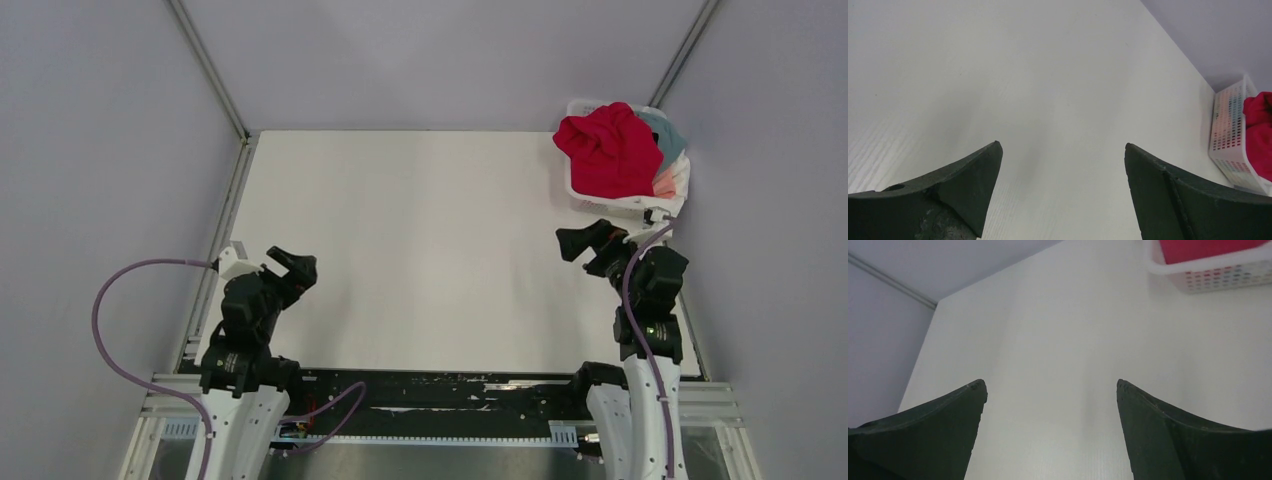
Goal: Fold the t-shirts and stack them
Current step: Grab crumpled tshirt from bin with the right arm, then move the tshirt to the center of the board, then flatten out the tshirt
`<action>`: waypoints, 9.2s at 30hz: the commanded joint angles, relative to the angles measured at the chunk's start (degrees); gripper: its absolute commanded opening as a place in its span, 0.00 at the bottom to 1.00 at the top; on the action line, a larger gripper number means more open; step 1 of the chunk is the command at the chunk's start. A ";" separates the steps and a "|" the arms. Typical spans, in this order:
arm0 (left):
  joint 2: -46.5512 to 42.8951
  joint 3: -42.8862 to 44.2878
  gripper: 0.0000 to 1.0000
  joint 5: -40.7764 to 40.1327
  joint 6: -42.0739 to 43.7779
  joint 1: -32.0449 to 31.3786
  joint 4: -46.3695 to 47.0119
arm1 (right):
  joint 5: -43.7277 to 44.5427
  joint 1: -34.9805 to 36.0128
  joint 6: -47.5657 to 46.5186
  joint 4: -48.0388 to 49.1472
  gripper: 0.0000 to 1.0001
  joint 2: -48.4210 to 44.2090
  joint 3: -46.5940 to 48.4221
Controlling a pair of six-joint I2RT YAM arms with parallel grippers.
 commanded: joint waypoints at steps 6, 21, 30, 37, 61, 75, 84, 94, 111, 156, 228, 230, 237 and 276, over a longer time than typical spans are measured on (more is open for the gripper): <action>7.83 -0.76 1.00 2.50 1.89 0.34 12.84 | 2.11 0.15 -6.85 11.42 1.00 23.39 19.93; 12.79 -1.53 1.00 -0.50 3.85 0.33 16.96 | 25.23 1.74 -19.00 2.87 0.99 73.17 62.57; 16.35 -0.90 1.00 -4.73 2.24 0.36 15.81 | 37.50 5.57 -21.55 0.39 0.44 85.65 74.00; 18.42 0.39 1.00 -6.04 1.83 0.34 14.40 | 42.58 6.65 -21.23 0.26 0.00 81.82 75.94; 8.32 -0.73 1.00 3.25 -2.18 0.34 9.65 | 4.26 39.72 -21.27 7.78 0.00 56.63 78.86; -5.51 -0.70 1.00 -2.56 -5.49 0.33 0.54 | 26.14 37.53 -17.59 11.50 0.78 32.17 16.95; 11.22 -4.91 1.00 26.82 -1.72 0.25 16.03 | 36.53 37.45 -1.89 7.38 1.00 17.07 4.48; 32.32 -3.02 1.00 28.88 -0.21 -7.44 28.17 | 33.87 37.39 6.92 8.67 1.00 9.30 -6.44; 57.09 7.28 1.00 28.83 5.38 -11.30 33.76 | 35.04 37.45 5.83 9.00 1.00 14.00 -5.95; 55.53 15.45 0.00 16.95 4.02 -19.89 26.52 | 44.84 37.37 8.76 4.58 1.00 20.32 -4.59; 30.47 66.01 0.01 -1.69 18.37 -19.45 6.05 | 13.38 38.52 -6.61 -1.68 0.00 9.93 44.57; 35.98 65.45 0.04 -9.65 19.81 -19.53 5.66 | 21.07 38.52 -6.32 -1.79 0.00 11.70 42.13; 57.70 63.23 0.08 -19.39 20.33 -13.37 6.57 | 42.53 38.59 -0.87 -1.51 0.00 22.17 28.97; 51.47 16.05 1.00 2.05 2.19 -16.52 21.53 | 16.22 29.91 7.13 13.19 1.00 41.04 3.07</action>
